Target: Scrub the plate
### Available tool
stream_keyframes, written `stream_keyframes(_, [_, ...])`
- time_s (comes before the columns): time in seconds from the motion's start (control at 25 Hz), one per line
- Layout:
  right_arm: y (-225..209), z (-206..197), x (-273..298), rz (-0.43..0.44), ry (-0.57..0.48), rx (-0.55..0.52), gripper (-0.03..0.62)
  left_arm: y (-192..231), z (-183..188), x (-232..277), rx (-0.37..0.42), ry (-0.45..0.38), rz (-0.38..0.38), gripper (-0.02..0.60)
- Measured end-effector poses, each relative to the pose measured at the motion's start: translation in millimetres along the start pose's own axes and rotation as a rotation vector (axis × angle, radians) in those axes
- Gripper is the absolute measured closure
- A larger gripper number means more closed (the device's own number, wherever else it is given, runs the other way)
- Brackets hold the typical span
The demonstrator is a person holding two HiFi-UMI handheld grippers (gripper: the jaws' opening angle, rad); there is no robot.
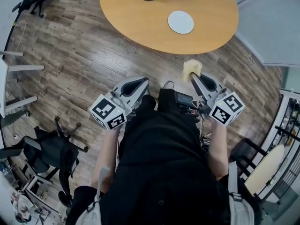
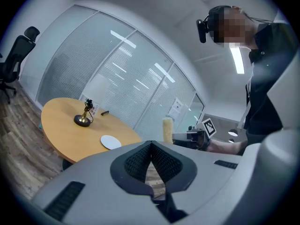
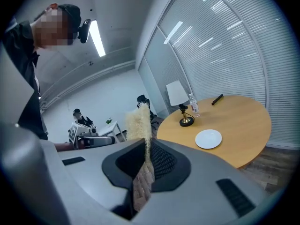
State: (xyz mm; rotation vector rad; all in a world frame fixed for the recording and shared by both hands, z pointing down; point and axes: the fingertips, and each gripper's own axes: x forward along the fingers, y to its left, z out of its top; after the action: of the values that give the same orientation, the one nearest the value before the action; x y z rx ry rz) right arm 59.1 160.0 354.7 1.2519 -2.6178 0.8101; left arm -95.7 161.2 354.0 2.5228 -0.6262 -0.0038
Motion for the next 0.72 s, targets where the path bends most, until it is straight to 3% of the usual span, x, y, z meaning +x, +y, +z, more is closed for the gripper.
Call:
stream_keyframes(0.28, [-19,3,6,-0.039,0.029,0.008,0.565,10,7,4,-0.015,-0.008,0.01,0.569])
stream_keyframes(0.52, [-37,13,33,-0.021,0.022,0.0,0.565,20,3,8,-0.027,0.003,0.039,0.569])
stream_keyframes(0.72, [-65,41,65,-0.017,0.004,-0.002,0.565,42,30,28,-0.008,0.003,0.05,0.569])
